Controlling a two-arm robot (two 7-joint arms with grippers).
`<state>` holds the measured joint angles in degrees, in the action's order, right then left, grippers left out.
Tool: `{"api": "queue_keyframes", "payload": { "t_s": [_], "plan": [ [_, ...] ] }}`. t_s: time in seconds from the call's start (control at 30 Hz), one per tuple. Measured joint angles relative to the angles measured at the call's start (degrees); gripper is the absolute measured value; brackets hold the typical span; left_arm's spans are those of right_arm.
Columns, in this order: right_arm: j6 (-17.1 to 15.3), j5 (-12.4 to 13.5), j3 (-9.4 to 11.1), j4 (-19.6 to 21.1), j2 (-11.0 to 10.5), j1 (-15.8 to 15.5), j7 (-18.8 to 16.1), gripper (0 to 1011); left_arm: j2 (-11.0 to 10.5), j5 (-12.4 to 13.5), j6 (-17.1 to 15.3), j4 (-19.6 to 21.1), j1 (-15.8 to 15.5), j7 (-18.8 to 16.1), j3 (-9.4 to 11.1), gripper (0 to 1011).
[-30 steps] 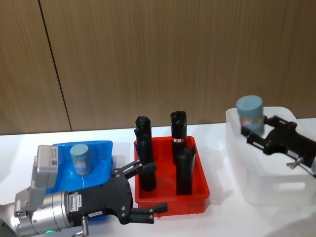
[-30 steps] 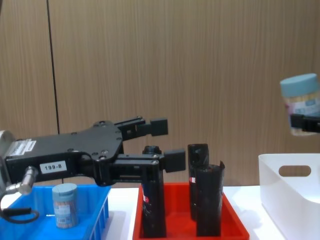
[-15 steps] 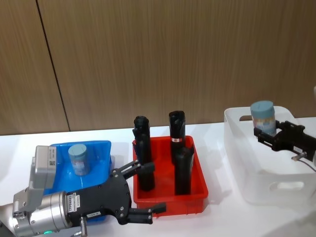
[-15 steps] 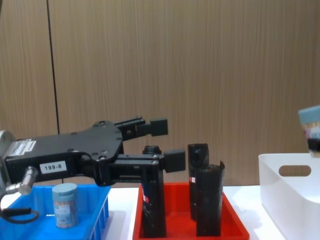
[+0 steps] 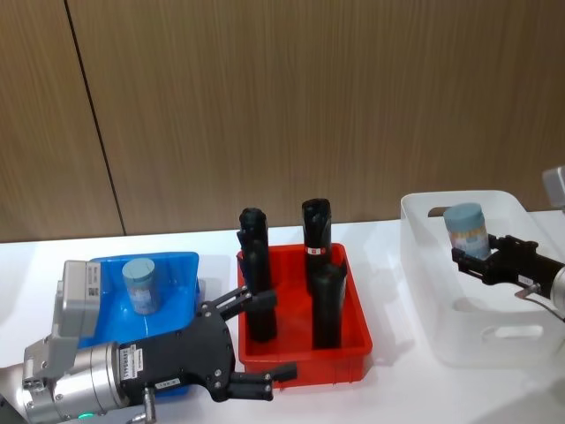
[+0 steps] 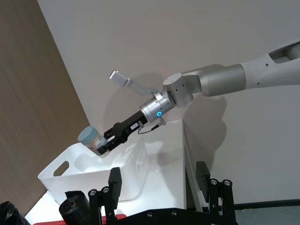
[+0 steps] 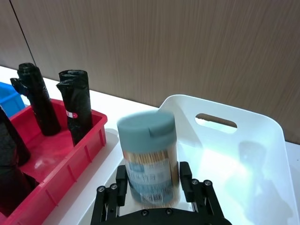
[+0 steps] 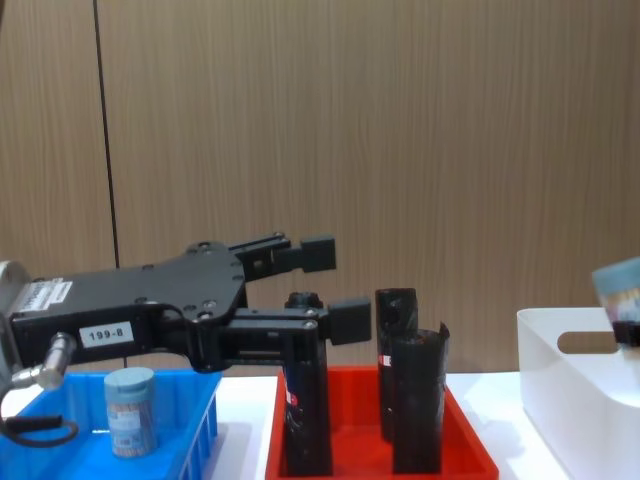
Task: Pick the cotton swabs from the blue box and place them into the white box.
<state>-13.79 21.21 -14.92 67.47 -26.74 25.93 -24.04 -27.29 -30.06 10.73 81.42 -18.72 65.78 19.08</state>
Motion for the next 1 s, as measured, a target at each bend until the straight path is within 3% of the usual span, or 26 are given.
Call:
{"api": "queue_keyframes", "payload": {
  "t_s": [0.43, 1.0],
  "plan": [
    [0.3, -0.8, -0.2, -1.7, 0.3, 0.7, -0.3, 999, 0.0, 0.0, 0.0, 0.0, 0.0, 0.0, 0.0, 1004],
    [1.0, -0.8, 0.1, 0.0, 0.3, -0.3, 0.6, 1002, 0.1, 0.2, -0.2, 0.1, 0.1, -1.0, 0.1, 1004]
  ]
}}
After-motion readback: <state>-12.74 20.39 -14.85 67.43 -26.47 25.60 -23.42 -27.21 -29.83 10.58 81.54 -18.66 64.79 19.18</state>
